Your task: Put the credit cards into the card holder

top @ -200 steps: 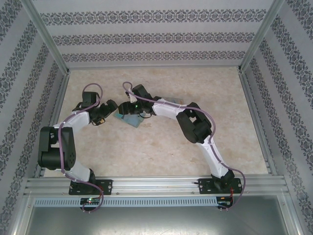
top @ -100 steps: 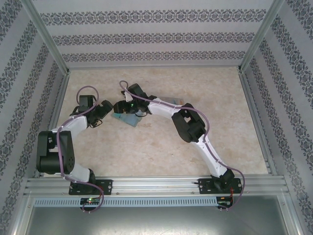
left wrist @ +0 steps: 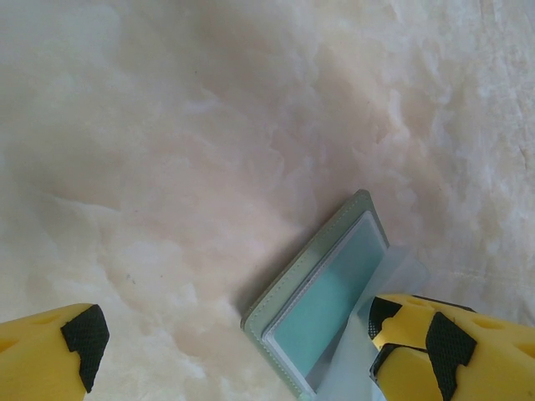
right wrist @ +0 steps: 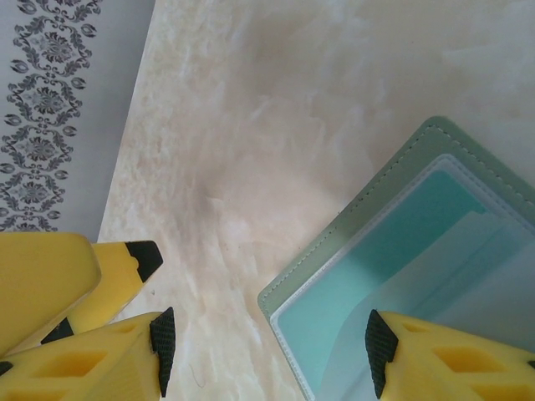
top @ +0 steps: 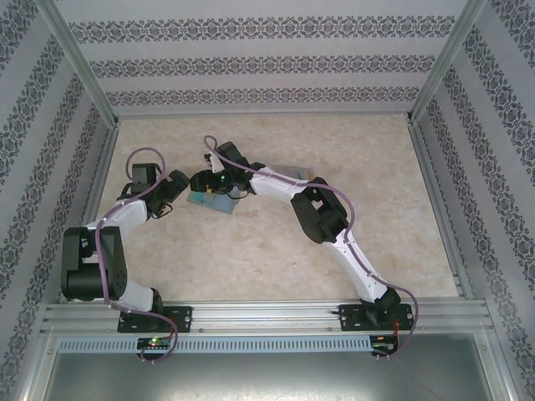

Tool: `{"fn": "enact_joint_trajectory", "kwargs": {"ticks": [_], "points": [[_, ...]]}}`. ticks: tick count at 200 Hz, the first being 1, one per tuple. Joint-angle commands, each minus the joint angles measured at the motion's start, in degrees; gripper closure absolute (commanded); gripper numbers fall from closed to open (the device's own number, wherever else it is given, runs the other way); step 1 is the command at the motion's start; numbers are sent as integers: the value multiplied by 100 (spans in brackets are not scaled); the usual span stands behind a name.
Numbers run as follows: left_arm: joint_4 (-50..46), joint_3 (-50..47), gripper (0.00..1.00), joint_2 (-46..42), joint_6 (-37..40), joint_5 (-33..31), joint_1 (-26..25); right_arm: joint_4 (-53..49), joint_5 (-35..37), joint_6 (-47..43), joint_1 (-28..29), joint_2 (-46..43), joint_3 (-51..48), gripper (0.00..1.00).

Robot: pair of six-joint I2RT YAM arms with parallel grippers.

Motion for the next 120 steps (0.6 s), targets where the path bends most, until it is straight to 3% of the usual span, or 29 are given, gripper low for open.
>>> {"fn": "enact_joint_trajectory", "kwargs": {"ticks": [1, 120], "points": [[-307, -225, 1, 47, 62, 30, 60, 717, -212, 289, 11, -128, 340, 36], [-476, -17, 1, -155, 79, 34, 384, 903, -214, 641, 37, 197, 755, 35]]}}
